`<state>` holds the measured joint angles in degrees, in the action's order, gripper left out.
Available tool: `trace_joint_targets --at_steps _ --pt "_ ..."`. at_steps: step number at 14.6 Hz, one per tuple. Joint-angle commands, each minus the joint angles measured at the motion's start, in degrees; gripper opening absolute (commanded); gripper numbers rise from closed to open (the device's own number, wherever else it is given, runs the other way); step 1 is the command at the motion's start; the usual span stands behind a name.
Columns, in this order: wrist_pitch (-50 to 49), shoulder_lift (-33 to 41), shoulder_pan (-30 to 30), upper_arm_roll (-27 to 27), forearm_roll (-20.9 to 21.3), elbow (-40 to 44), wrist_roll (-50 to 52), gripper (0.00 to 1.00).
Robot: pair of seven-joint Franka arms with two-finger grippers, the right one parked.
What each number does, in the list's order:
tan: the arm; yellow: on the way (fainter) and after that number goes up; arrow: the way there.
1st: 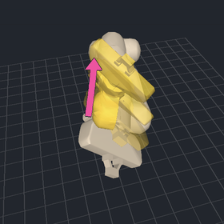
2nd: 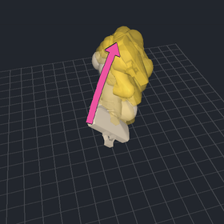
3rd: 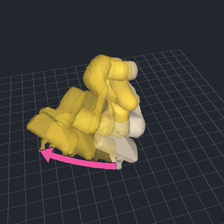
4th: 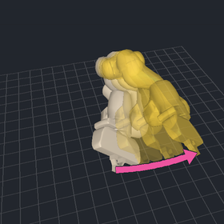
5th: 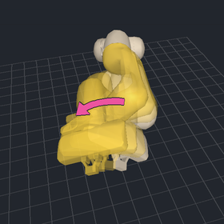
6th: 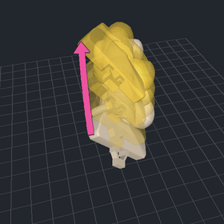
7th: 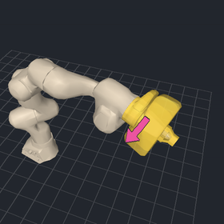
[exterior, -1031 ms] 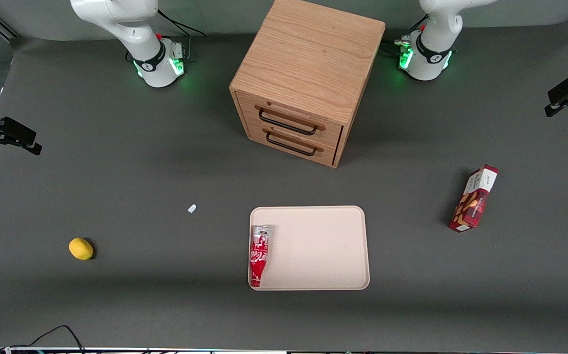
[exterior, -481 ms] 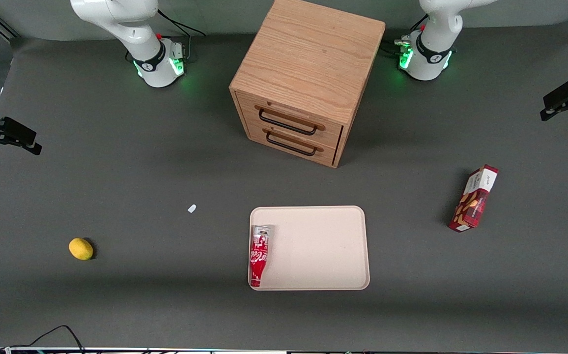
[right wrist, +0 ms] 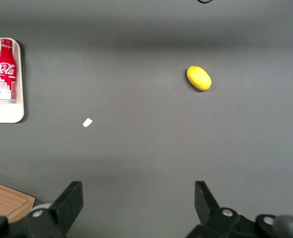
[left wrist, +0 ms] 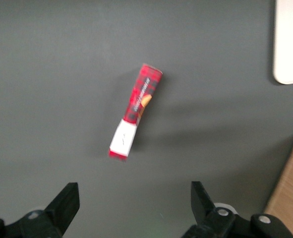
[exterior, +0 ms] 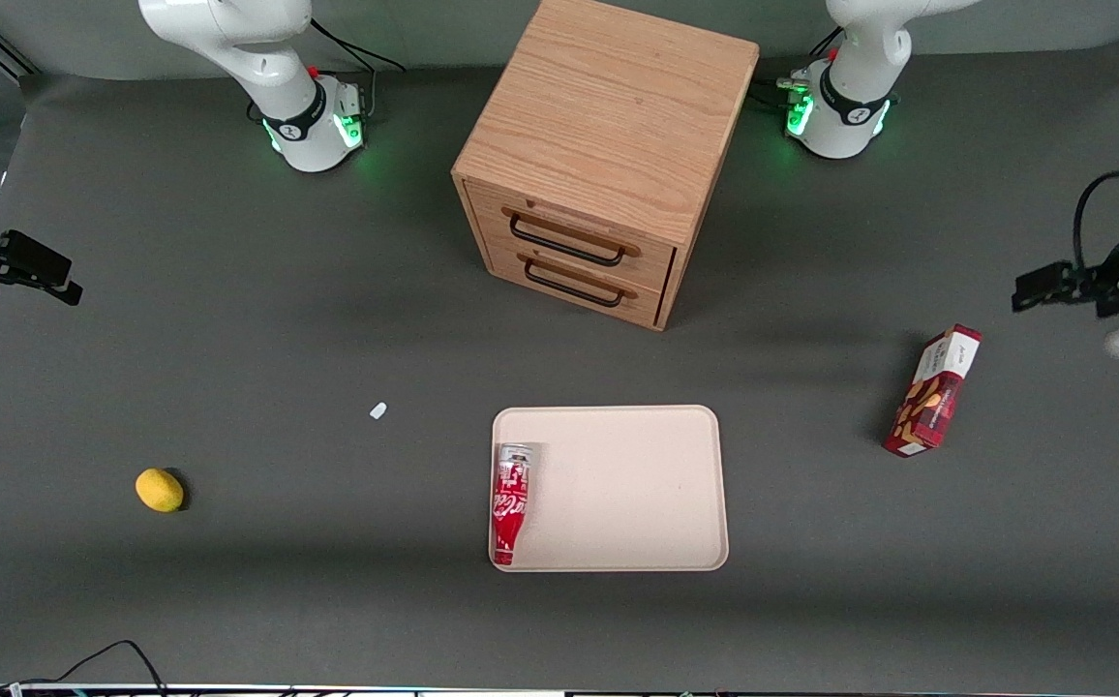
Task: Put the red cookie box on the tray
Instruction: 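Lower the open left gripper onto the red cookie box and close it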
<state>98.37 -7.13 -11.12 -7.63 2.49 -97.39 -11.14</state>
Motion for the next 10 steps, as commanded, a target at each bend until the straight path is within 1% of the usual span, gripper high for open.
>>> trace_joint_targets --at_steps 1,5,10 --pt "9.9 -0.6 0.0 -0.1 2.8 -7.0 -2.5 1.0" --pt "19.0 -4.6 0.1 -0.1 6.6 -12.7 -2.5 1.0" --pt "27.0 -8.9 0.0 0.0 6.7 -17.6 -4.3 1.0"
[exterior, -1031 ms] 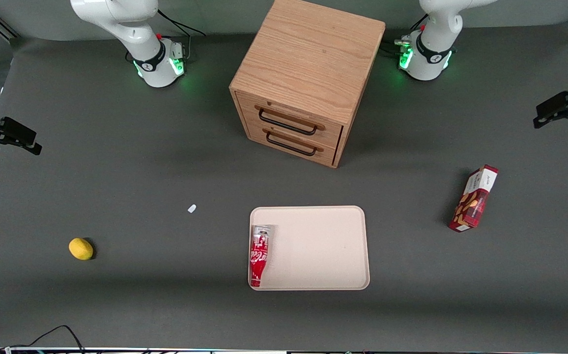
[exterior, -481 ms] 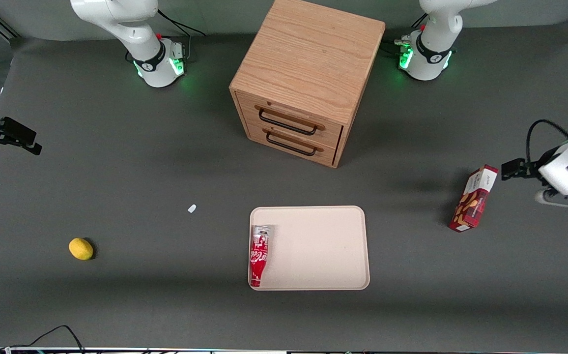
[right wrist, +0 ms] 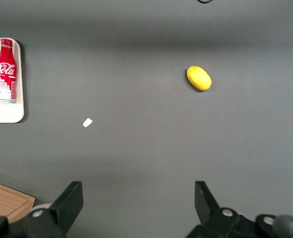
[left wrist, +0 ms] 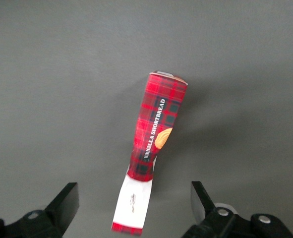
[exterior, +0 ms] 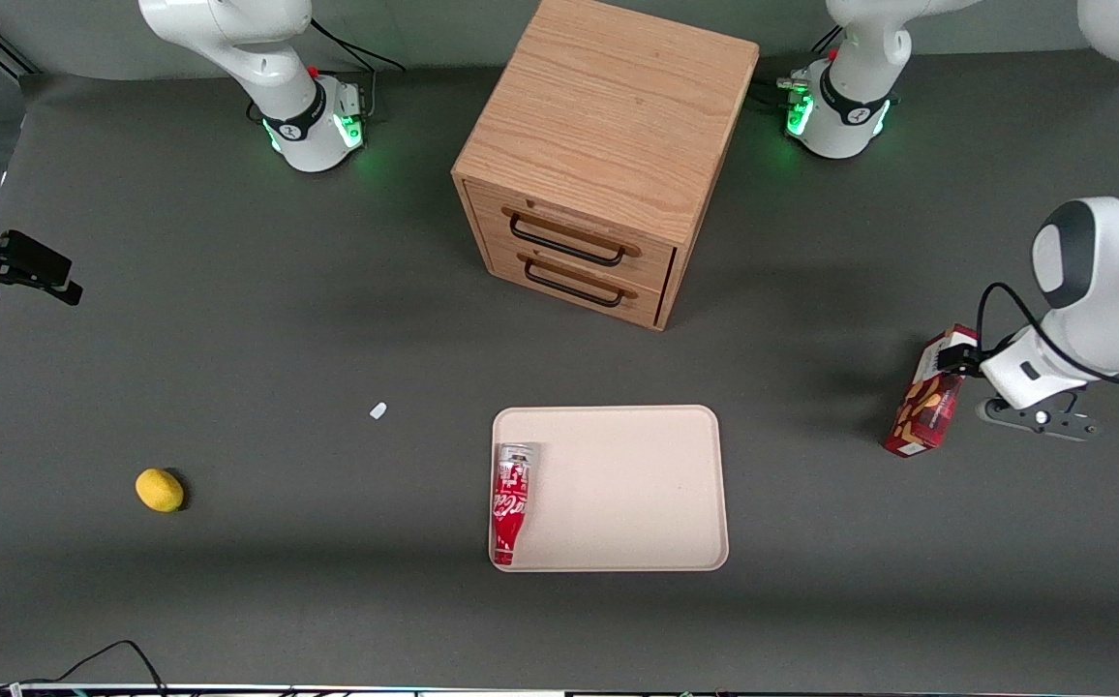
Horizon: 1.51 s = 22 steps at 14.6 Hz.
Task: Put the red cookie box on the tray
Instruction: 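Lower the open left gripper onto the red cookie box and close it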
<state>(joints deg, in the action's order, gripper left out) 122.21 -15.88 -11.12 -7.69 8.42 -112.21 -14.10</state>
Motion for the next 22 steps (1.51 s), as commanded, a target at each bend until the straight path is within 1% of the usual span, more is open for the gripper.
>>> trace_joint_targets --at_steps 1,3,5,8,12,13,14,15,16,18,19,22 --pt "6.1 -0.4 0.0 0.0 0.8 -4.8 -1.9 1.0" --pt "10.6 -1.8 0.0 0.1 0.8 -6.6 -4.4 1.0" --pt "11.8 -2.8 0.1 0.3 0.8 -6.8 -4.9 1.0" --pt "15.4 -3.4 0.2 0.3 0.8 -9.3 -5.0 1.0" --pt "16.4 -4.2 0.1 0.6 0.8 -9.5 -5.1 1.0" --pt "17.0 -4.2 0.1 0.6 0.8 -9.6 -5.1 0.89" --pt "17.4 -4.5 0.1 0.7 0.8 -9.6 -5.6 0.76" --pt "17.8 -4.7 0.1 0.8 0.8 -9.5 -6.4 0.58" --pt "18.2 -4.7 0.1 1.0 0.8 -9.5 -7.4 0.44" --pt "18.2 -4.7 0.1 1.3 0.8 -9.3 -9.1 0.12" --pt "18.2 -4.7 0.2 1.7 0.8 -9.3 -9.1 0.0" --pt "17.4 -4.6 0.2 1.7 0.8 -8.9 -9.1 0.0"
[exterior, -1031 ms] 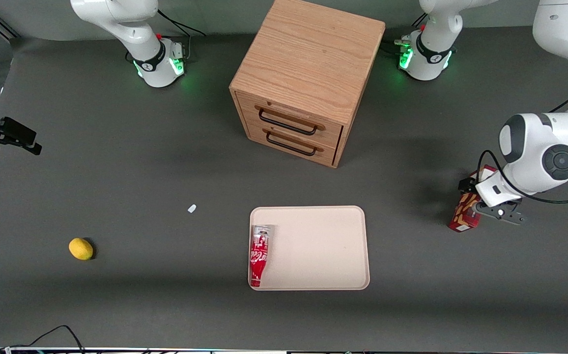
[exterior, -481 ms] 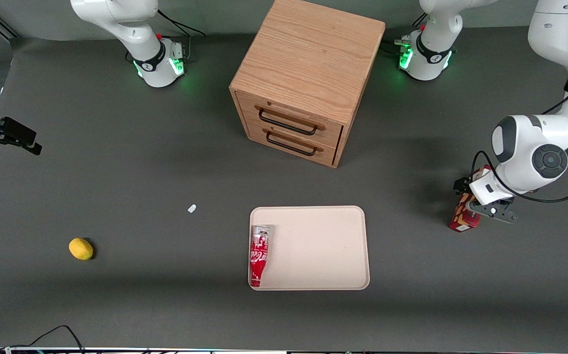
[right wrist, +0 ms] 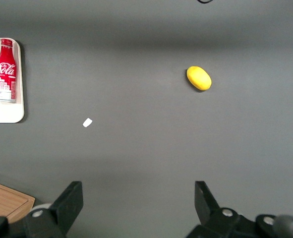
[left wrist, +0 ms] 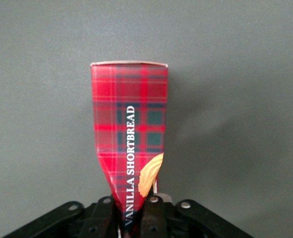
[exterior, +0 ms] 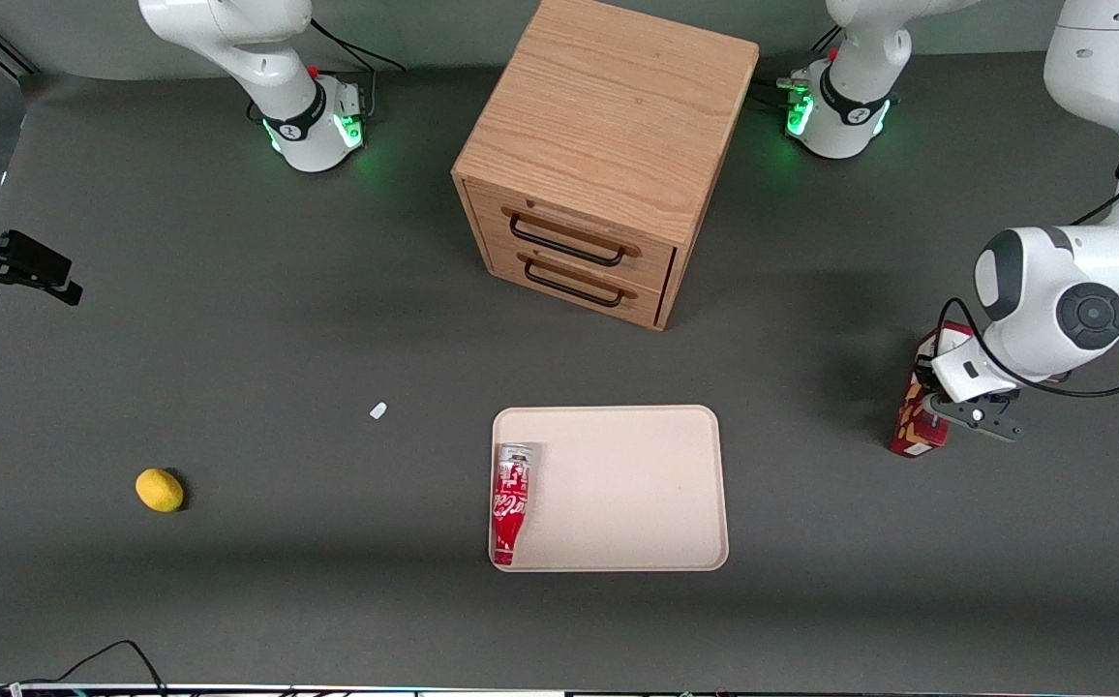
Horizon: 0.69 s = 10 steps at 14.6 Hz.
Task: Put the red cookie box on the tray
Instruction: 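Lift the red cookie box upright with the left gripper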
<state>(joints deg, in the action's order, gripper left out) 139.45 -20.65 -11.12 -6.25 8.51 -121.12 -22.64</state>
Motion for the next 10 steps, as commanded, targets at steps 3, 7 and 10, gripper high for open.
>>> trace_joint_targets --at_steps 3,7,10 --pt "-0.3 0.3 0.2 0.4 0.7 0.4 -0.7 0.0" --pt "-4.3 1.8 0.2 0.3 0.5 3.2 0.0 0.0" --pt "-12.0 3.2 0.2 0.2 -1.0 8.8 0.3 0.0"
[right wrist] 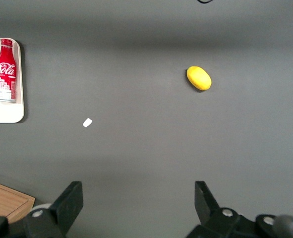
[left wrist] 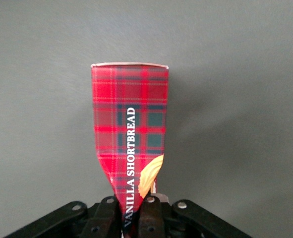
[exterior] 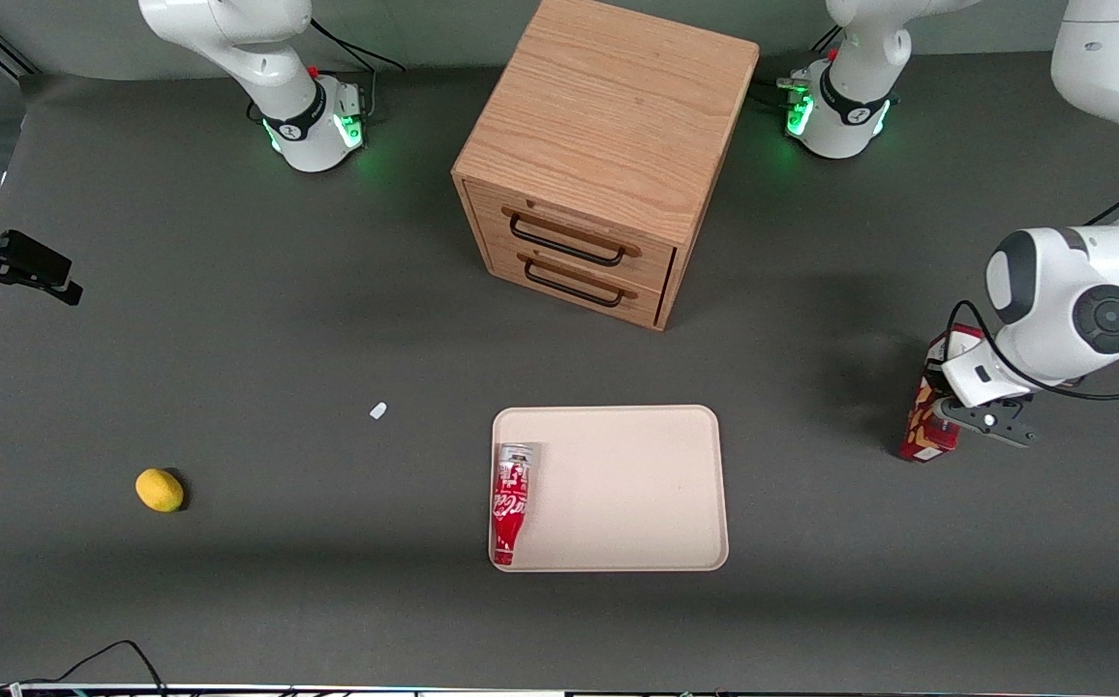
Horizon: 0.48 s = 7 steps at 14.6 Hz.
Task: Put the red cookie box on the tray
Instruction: 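Lift the red cookie box upright with the left gripper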
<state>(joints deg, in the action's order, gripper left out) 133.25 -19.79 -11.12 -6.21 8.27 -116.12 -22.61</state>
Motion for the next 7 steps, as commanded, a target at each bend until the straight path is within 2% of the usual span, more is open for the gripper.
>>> trace_joint_targets --at_steps 1,4,7 --pt "-8.2 2.8 0.1 0.1 -2.3 5.4 0.3 0.0" --pt "-17.8 3.7 0.2 0.1 -6.1 13.3 1.2 0.0" --pt "-29.4 3.0 1.4 -0.3 -6.9 24.3 5.8 0.0"
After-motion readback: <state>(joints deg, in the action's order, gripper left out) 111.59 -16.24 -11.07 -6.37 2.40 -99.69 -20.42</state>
